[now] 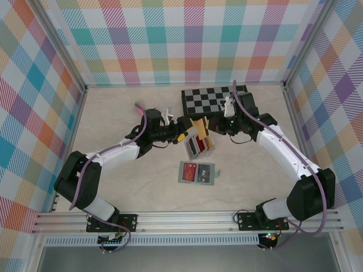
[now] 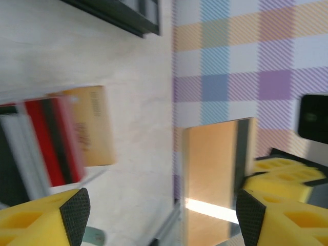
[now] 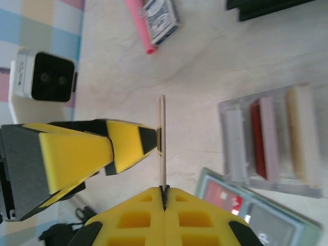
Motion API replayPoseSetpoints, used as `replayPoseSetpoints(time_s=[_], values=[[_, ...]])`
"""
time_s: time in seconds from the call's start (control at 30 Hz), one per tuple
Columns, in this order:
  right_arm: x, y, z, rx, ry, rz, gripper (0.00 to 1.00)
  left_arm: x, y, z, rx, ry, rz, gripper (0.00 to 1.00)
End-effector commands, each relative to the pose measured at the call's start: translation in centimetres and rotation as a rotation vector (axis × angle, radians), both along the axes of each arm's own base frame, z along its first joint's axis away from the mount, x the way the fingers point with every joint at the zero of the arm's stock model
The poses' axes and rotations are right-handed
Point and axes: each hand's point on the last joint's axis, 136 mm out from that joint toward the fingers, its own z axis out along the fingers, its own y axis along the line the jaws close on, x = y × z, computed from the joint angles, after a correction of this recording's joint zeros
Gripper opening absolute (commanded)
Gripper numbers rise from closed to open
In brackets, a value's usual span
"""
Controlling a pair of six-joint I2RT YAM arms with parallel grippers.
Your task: Put the credit cards into the card holder
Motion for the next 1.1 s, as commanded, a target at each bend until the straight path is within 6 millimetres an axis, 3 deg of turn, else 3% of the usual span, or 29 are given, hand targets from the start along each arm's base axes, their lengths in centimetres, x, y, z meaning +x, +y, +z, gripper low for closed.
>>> replayPoseSetpoints(time_s=[0.0,0.17,0.23,0.3,0.37,0.7,0.87,1.07], values=[[-0.9,1.8,2.8,0.161,-0.009,0.068,0.05,-0.3,-1.6,3.6,-0.156,-0.048,-0.1,0.77],[-1.1,2.4,3.3,0.22,-0.002,0.096,0.05,-0.4,-2.5,5.2,-0.235,-0.067,-0.154,0.74],[-1.0,2.4,2.8,0.212,0.011,0.088,0.06,-0.7,-2.7,6.0,-0.272,-0.083,-0.171,0.65],[-0.7,2.1,2.0,0.192,0.027,0.067,0.06,-0.9,-2.5,6.6,-0.298,-0.095,-0.17,0.49],[-0.3,1.3,1.1,0.166,0.045,0.026,0.06,-1.0,-2.3,6.8,-0.298,-0.101,-0.162,0.42],[-0.1,0.4,-0.1,0.195,0.096,-0.017,0.07,-1.0,-1.7,7.1,-0.29,-0.116,-0.128,0.24],[-0.6,1.1,0.7,0.235,0.087,0.042,0.17,-0.9,-1.8,6.8,-0.28,-0.105,-0.13,0.07],[-1.0,2.1,1.4,0.284,0.089,0.122,0.3,-1.1,-2.0,6.8,-0.289,-0.098,-0.148,0.03]])
